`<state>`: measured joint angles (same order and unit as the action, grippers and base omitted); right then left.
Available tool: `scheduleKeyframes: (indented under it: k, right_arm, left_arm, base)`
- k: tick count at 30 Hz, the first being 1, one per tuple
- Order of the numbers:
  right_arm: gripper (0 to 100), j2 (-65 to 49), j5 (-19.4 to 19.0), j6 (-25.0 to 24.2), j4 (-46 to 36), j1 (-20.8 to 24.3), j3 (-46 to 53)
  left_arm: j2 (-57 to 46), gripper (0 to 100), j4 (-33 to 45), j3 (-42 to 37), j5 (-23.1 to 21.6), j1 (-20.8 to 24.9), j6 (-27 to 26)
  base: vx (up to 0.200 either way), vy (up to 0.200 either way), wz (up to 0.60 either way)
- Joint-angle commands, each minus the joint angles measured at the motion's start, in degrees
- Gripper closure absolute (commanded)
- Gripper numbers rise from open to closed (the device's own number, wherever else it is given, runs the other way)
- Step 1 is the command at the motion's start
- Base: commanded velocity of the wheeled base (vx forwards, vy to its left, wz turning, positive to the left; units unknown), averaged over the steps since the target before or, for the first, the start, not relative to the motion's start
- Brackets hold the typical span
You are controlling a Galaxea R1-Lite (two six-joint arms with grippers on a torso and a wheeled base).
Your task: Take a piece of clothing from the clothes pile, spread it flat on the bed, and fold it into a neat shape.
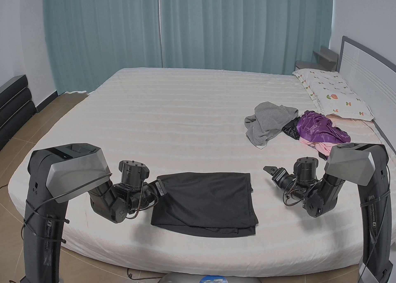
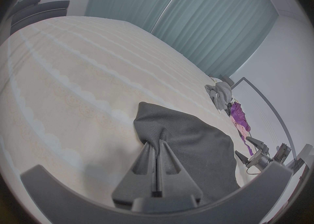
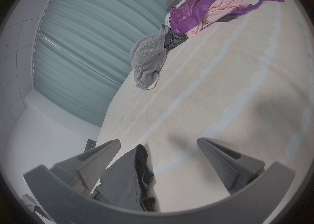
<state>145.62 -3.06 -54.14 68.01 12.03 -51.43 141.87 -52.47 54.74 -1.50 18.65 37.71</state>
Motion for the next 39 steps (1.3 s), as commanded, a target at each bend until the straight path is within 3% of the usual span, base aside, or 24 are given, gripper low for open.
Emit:
scheduleKeyframes:
  k: [1,14,39]
  right_arm:
    - [0,0.0,0.0,0.1,0.0,0.0,0.0]
    - [0,0.0,0.0,0.1,0.0,0.0,0.1]
    - [0,0.0,0.0,0.1,0.0,0.0,0.1]
  left_arm:
    - [0.2,100,0.0,0.3,-0.1,-0.1,0.0]
    - [0.2,100,0.2,1.2,0.2,-0.8,0.2]
    - [0.2,100,0.3,1.2,0.2,-1.3,0.2]
  base:
    - [0.0,0.0,0.0]
    - [0.0,0.0,0.0]
    - [0.0,0.2,0.0]
